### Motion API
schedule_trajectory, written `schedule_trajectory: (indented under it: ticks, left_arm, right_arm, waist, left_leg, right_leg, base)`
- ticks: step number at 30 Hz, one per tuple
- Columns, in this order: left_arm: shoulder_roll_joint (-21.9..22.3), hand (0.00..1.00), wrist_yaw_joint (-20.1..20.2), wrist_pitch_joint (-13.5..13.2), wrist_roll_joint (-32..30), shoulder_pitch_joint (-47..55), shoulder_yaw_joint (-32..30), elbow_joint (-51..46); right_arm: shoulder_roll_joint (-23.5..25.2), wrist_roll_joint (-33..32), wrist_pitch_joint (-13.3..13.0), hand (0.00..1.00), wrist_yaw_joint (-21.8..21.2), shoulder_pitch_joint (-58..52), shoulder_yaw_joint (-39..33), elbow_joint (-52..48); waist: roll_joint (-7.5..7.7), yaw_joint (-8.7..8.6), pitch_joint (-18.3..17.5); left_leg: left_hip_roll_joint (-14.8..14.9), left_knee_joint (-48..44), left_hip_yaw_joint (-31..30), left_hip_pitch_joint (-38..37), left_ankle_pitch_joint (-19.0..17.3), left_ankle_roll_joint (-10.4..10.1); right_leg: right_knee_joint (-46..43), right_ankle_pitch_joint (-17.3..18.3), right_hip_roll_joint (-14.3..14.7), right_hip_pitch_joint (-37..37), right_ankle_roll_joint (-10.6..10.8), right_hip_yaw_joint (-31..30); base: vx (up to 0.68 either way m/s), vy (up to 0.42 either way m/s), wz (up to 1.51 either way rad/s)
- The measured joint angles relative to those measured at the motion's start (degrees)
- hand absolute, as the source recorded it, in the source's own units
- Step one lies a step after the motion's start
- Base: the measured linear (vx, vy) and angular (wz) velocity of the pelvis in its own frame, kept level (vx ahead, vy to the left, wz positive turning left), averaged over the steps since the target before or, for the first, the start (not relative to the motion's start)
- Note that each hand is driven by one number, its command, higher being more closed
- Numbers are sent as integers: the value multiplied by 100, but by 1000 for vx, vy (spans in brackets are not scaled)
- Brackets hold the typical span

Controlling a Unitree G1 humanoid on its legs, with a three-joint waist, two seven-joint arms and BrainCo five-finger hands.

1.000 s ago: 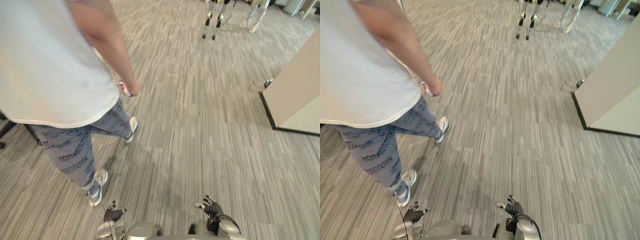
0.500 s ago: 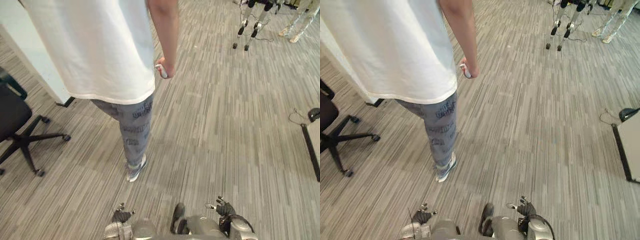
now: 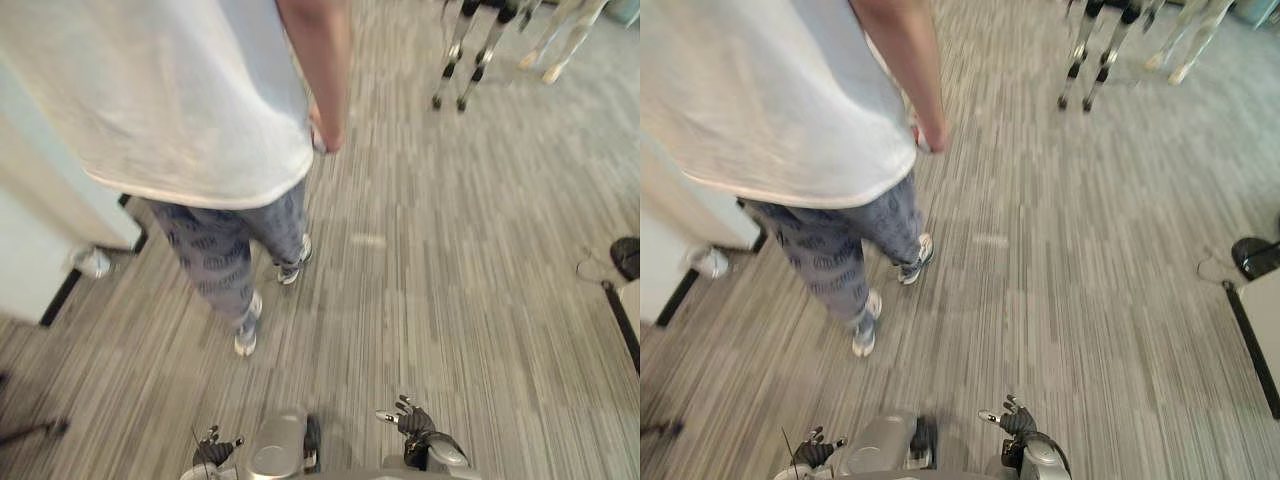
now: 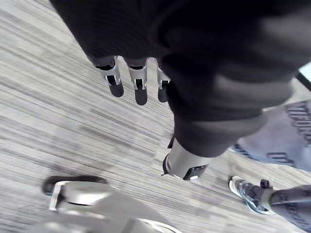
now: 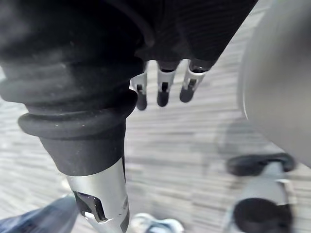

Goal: Organize washtable

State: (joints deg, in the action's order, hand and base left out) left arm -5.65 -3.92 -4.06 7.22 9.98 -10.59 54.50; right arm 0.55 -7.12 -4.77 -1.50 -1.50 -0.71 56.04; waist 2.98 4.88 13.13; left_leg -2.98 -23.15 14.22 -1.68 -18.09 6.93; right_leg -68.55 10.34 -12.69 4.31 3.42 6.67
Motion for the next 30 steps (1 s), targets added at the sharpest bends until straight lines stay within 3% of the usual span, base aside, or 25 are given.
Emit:
schedule_trajectory:
  ticks: [2, 3, 4, 6, 7, 8, 9, 10, 11, 12, 13, 14, 15, 16, 18, 19, 20, 21, 22, 23, 24, 27, 28, 30]
  left_arm:
    - [6, 0, 7, -9, -3, -44, -3, 4]
    - [12, 0, 6, 3, -2, -156, 18, 13]
    - [16, 0, 9, 4, -14, -255, 145, 5]
    - [25, 0, 10, -13, -19, -321, 228, 3]
    - [27, 0, 10, -18, -27, -352, 344, 5]
    - [35, 0, 16, -21, -70, -359, 381, 5]
    - [77, 0, 14, -23, -114, -348, 382, 17]
    - [209, 0, 21, -19, -151, -370, 353, 22]
    - [284, 0, 22, -13, -162, -371, 308, 23]
    - [418, 0, 27, -18, -148, -369, 109, 3]
    - [597, 0, 28, 6, -142, -348, -151, -46]
    - [625, 0, 45, 12, -132, -364, -240, -146]
    - [615, 0, 68, 11, -126, -377, -241, -214]
    - [522, 0, 101, -17, -114, -374, -222, -304]
    - [421, 0, 134, -31, -105, -374, -181, -374]
    - [421, 0, 136, -28, -105, -369, -127, -449]
    - [400, 0, 136, -36, -105, -370, -125, -471]
    - [447, 0, 132, -54, -106, -359, -54, -460]
    - [547, 0, 131, -87, -80, -293, 19, -437]
    - [444, 0, 124, -88, -73, -297, 26, -435]
    - [438, 0, 128, -86, -74, -292, 29, -432]
    - [392, 0, 119, -84, -57, -325, 23, -433]
    - [333, 0, 121, -78, -58, -357, 43, -395]
    - [321, 0, 121, -75, -51, -355, 75, -265]
  right_arm:
    - [26, 77, -59, 0, -3, -9, 17, -257]
    - [-25, 93, -97, 0, -6, 13, 28, -361]
    - [-167, 96, -117, 0, -5, 64, 88, -369]
    - [-227, 99, -104, 0, -1, 63, 115, -345]
    - [-238, 99, -89, 0, 3, 36, 116, -340]
    - [-284, 101, -78, 0, 2, 8, 118, -347]
    - [-295, 101, -21, 0, -7, -6, 104, -389]
    - [-357, 103, 30, 0, -14, -84, 61, -565]
    - [-399, 101, 26, 0, -12, -136, 55, -693]
    - [-482, 103, 37, 0, -9, -201, 68, -872]
    - [-518, 88, 75, 0, 9, -224, 101, -1020]
    - [-434, 75, 86, 0, 15, -215, 96, -995]
    - [-364, 65, 87, 0, 17, -206, 94, -959]
    - [-212, 44, 88, 0, 18, -211, 108, -821]
    - [-39, 41, 98, 0, 16, -210, 128, -737]
    - [18, 36, 92, 0, 16, -194, 116, -700]
    - [32, 40, 93, 0, 18, -191, 105, -652]
    - [-19, 49, 72, 0, 19, -189, 79, -495]
    - [-161, 65, 70, 0, 20, -193, 86, -421]
    - [-57, 82, 93, 0, 22, -110, 97, -324]
    - [-4, 99, 80, 0, 16, -153, 75, -346]
    - [67, 102, 68, 0, 12, -179, 17, -428]
    - [100, 106, 66, 0, 4, -168, 12, -467]
    - [106, 130, 58, 0, 5, -164, 28, -463]
  waist:
    - [-28, -136, 4]
    - [-35, -184, 24]
    - [-80, -305, 57]
    - [-52, -392, 54]
    - [10, -431, 47]
    - [60, -426, 30]
    - [5, -488, -11]
    - [-174, -578, -99]
    - [-282, -593, -70]
    - [-516, -568, -28]
    - [-718, -523, -7]
    - [-710, -511, 40]
    - [-637, -476, 82]
    - [-449, -379, 85]
    - [-305, -373, 50]
    - [-241, -376, 73]
    - [-236, -344, 75]
    - [-326, -309, 28]
    - [-511, -232, -34]
    - [-325, -262, -120]
    - [-212, -328, -169]
    - [-61, -273, -102]
    - [-26, -253, -13]
    - [-8, -278, -2]
  left_leg:
    - [-1, 651, -24, -738, -37, -47]
    - [7, 952, -68, -1104, -59, -89]
    - [63, 1195, -177, -1483, -107, -188]
    - [29, 1342, -327, -1765, -197, -352]
    - [-76, 1395, -446, -2051, -291, -520]
    - [-148, 1284, -564, -2239, -360, -644]
    - [-71, 632, -714, -2227, -431, -771]
    - [255, -656, -757, -1767, -284, -974]
    - [445, -1447, -760, -1474, 36, -995]
    - [731, -2552, -736, -1044, 966, -969]
    - [1215, -3673, -597, -525, 2028, -1050]
    - [1551, -4603, -404, 30, 1628, -861]
    - [1606, -4831, -344, 244, 1409, -837]
    - [1594, -4859, -272, 614, 1062, -837]
    - [1569, -4066, -255, 1167, 550, -860]
    - [1468, -2877, -286, 1404, 358, -858]
    - [1360, -2089, -343, 1446, 364, -869]
    - [1128, -323, -696, 1417, 652, -1182]
    - [1097, 357, -920, 1331, 1745, -1079]
    - [920, 269, -761, 1172, 1465, -789]
    - [828, 203, -669, 1130, 1272, -684]
    - [754, 93, -273, 735, 763, -486]
    - [647, 173, -125, 219, 503, -402]
    - [643, 540, -45, -487, 406, -346]
  right_leg:
    - [423, 320, 96, 795, -179, 571]
    - [1211, 443, 273, 1269, -197, 976]
    - [3126, 266, 511, 1424, -222, 1518]
    - [4583, -230, 700, 1470, -202, 1859]
    - [5365, -532, 787, 1604, -302, 1945]
    - [5493, -575, 859, 1672, -485, 1937]
    - [5264, -1103, 1034, 1692, -1366, 1545]
    - [5047, -1328, 1117, 1580, -1489, 1611]
    - [5012, -1367, 1172, 1417, -1476, 1741]
    - [5044, -1299, 1367, 1152, -1378, 1784]
    - [5151, -1045, 1684, 788, -1331, 1592]
    - [5162, -761, 1800, 414, -1309, 1434]
    - [5188, -656, 1800, 194, -1276, 1295]
    - [5412, -586, 1744, -265, -1160, 1016]
    - [5917, -510, 1644, -933, -992, 686]
    - [6067, -447, 1522, -1228, -866, 447]
    - [6060, -369, 1428, -1301, -754, 321]
    - [6000, -162, 1332, -1351, -527, 45]
    - [5870, 81, 1386, -1438, -328, -329]
    - [5683, 212, 1095, -1494, -219, -506]
    - [5337, 264, 951, -1383, -144, -525]
    - [3183, 206, 616, -486, 64, -471]
    - [2070, 234, 311, -139, 27, -121]
    - [1825, 499, 167, -73, -174, 582]
  base:
    - [638, 175, -13]
    - [803, 144, 20]
    - [820, 127, 31]
    - [659, 52, 47]
    - [823, 10, 48]
    - [850, -1, 54]
    - [1019, -21, 56]
    - [682, -18, 55]
    - [805, -10, 30]
    - [626, 10, -21]
    - [932, 38, -56]
    - [787, 54, -64]
    - [765, 75, -74]
    - [738, 83, -81]
    - [714, 113, -79]
    - [544, 149, -68]
    - [620, 238, -102]
    - [674, 374, -132]
    - [786, 463, -134]
    - [684, 401, -90]
    - [566, 304, -44]
    - [440, 244, -45]
    - [420, 213, -46]
    - [430, 143, -19]
